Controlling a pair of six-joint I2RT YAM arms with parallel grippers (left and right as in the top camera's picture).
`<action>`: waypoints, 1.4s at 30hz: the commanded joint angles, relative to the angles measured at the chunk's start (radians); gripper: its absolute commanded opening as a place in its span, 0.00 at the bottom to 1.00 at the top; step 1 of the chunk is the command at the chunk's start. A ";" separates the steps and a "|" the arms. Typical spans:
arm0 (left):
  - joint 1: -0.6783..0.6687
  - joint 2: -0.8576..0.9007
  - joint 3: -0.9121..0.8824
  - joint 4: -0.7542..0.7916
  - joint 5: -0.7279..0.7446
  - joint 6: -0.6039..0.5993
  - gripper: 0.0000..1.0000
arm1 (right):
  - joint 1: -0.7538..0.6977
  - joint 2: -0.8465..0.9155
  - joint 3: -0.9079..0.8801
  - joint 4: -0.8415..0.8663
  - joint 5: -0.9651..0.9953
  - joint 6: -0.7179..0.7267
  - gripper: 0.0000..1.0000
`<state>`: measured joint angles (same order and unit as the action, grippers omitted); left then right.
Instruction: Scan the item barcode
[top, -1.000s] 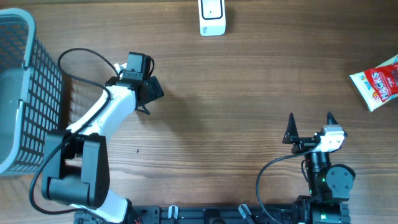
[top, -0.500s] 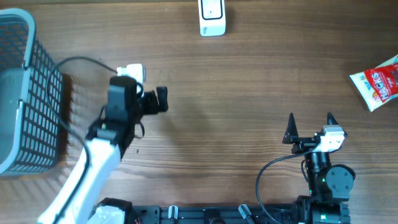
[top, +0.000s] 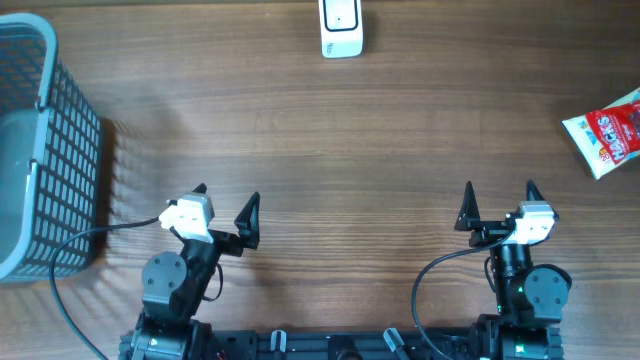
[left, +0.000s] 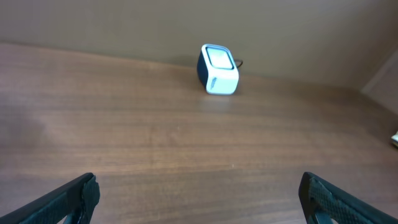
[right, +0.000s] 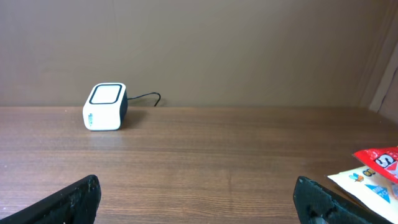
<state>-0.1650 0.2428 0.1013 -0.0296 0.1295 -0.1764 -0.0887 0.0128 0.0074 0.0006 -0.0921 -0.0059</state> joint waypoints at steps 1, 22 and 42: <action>0.051 -0.104 -0.050 0.004 0.019 0.013 1.00 | -0.004 -0.009 -0.002 0.002 0.014 -0.013 1.00; 0.174 -0.240 -0.096 -0.049 -0.090 0.221 1.00 | -0.004 -0.009 -0.002 0.002 0.014 -0.013 1.00; 0.188 -0.240 -0.096 -0.042 -0.210 0.225 1.00 | -0.004 -0.009 -0.002 0.002 0.014 -0.013 1.00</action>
<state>0.0120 0.0139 0.0132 -0.0746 -0.0608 0.0261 -0.0887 0.0124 0.0074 0.0002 -0.0917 -0.0059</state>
